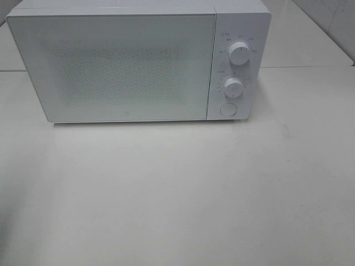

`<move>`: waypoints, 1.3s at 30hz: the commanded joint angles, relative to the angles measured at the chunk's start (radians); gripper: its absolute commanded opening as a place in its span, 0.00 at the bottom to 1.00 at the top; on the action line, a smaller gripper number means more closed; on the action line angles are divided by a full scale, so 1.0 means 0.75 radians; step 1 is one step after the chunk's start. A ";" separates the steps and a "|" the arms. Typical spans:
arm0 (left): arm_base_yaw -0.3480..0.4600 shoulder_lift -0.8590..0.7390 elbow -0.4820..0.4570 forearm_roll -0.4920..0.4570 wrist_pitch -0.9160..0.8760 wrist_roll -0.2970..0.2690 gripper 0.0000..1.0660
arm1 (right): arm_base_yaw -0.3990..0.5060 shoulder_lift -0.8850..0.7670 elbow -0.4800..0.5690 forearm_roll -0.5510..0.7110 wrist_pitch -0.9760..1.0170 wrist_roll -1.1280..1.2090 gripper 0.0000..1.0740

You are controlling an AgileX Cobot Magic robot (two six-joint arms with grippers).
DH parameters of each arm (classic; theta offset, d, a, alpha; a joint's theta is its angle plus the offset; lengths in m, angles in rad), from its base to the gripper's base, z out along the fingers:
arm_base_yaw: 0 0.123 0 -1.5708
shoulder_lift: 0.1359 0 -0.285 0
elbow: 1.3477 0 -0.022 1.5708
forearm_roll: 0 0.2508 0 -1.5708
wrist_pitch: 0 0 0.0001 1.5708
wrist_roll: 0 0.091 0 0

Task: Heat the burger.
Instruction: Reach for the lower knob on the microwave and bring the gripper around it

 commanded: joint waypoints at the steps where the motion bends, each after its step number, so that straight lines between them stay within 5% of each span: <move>1: 0.004 -0.143 0.097 0.008 -0.023 0.004 0.94 | -0.009 -0.036 0.004 0.000 -0.011 0.009 0.70; 6: 0.004 -0.411 0.193 0.012 -0.120 0.007 0.94 | -0.009 -0.036 0.004 0.000 -0.011 0.009 0.70; 17: 0.004 -0.908 0.195 0.007 -0.120 0.044 0.94 | -0.009 -0.036 0.004 0.000 -0.011 0.009 0.70; 29: 0.004 -1.209 0.195 -0.032 -0.123 0.043 0.94 | -0.009 -0.036 0.004 0.000 -0.011 0.009 0.70; 39: 0.004 -1.204 0.196 -0.036 -0.124 0.043 0.94 | -0.009 -0.035 0.004 0.000 -0.011 0.009 0.70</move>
